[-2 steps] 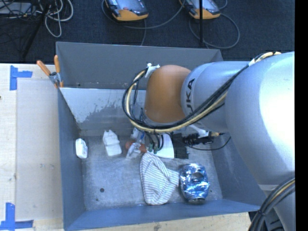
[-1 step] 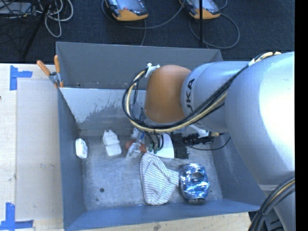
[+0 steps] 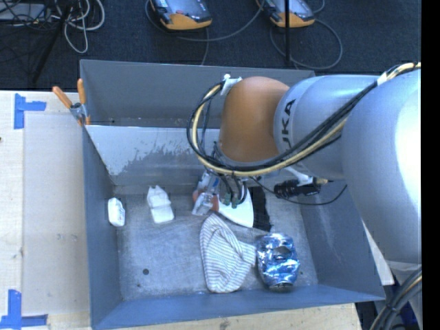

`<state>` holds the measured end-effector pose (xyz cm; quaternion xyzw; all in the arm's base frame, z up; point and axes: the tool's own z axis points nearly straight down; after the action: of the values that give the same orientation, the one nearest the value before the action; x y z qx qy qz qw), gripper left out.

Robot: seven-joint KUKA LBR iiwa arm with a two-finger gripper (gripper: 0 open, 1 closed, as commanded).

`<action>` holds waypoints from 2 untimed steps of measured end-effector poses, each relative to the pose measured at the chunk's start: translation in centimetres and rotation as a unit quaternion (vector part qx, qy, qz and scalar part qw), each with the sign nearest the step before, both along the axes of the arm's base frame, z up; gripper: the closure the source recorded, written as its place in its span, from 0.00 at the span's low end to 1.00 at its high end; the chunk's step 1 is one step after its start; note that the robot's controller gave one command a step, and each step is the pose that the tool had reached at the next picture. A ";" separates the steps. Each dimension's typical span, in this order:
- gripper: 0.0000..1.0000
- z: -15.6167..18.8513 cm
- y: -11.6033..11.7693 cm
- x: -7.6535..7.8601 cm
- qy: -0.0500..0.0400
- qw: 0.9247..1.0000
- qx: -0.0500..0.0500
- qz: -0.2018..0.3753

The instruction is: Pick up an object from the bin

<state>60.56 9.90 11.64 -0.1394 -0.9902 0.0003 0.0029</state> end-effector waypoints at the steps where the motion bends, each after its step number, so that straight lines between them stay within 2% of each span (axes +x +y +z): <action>1: 1.00 3.5 -0.7 0.3 -0.005 1.000 0.000 0.001; 2: 1.00 4.3 -0.8 -0.9 -0.001 0.999 0.000 -0.045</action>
Offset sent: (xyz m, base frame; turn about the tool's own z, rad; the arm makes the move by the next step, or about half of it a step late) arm -0.0153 -0.0075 0.0561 0.1412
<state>59.63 9.07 15.94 -0.1842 -0.9829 0.0003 0.0019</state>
